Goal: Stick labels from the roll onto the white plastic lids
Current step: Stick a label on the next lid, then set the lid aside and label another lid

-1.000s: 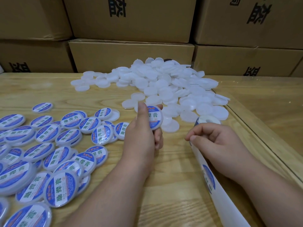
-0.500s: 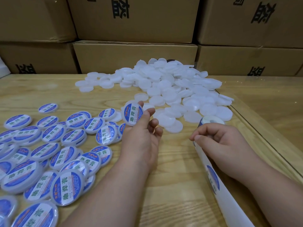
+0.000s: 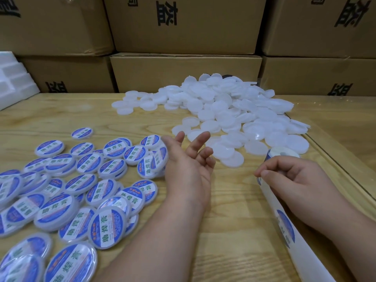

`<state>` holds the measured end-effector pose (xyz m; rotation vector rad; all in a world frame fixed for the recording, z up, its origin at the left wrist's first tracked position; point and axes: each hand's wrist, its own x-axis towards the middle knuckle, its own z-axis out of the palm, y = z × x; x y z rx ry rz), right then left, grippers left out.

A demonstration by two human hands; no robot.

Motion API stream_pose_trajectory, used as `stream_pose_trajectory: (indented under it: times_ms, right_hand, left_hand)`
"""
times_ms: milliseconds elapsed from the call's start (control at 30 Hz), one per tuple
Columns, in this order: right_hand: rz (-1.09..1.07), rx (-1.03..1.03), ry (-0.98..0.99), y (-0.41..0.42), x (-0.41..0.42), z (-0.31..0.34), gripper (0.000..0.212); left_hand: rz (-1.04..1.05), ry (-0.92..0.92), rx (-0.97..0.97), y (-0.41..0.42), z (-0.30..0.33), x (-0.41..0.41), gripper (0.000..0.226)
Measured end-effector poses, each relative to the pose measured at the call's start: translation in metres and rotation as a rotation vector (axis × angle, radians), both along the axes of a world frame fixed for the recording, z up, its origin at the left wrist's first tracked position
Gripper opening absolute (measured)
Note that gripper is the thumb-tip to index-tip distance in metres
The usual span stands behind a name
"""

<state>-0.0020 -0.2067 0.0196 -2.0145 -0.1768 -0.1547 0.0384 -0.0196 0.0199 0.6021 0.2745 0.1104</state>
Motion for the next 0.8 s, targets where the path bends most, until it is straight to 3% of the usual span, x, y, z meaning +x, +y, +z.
stream_pose_trajectory:
  times_ms: [100,233,300,367,433,667,800]
  right_hand:
    - [-0.002,0.015,-0.004,0.001,-0.001,0.001,0.019]
    - [-0.003,0.084,0.001,-0.002,-0.004,0.007,0.026]
    - [-0.019,0.047,0.012,-0.005,-0.005,0.009,0.04]
    - [-0.008,-0.019,0.057,-0.006,-0.005,0.012,0.054]
    - [0.044,-0.089,0.135,-0.007,-0.007,0.016,0.062]
    - [0.24,-0.336,0.281,-0.01,-0.008,0.018,0.043]
    - [0.214,-0.271,0.251,-0.009,-0.003,0.011,0.036]
  left_hand:
    - [0.001,-0.043,0.173,-0.002,-0.001,-0.005,0.021]
    - [0.061,-0.275,1.024,-0.014,-0.014,-0.017,0.026]
    - [-0.031,-0.385,1.499,-0.02,-0.02,-0.021,0.036]
    - [-0.215,-0.375,1.811,-0.022,-0.025,-0.022,0.051]
    - [-0.305,-0.316,1.889,-0.021,-0.025,-0.022,0.054]
    - [-0.161,-0.269,1.88,-0.023,-0.023,-0.024,0.045]
    - [-0.196,-0.223,1.928,-0.022,-0.025,-0.021,0.052]
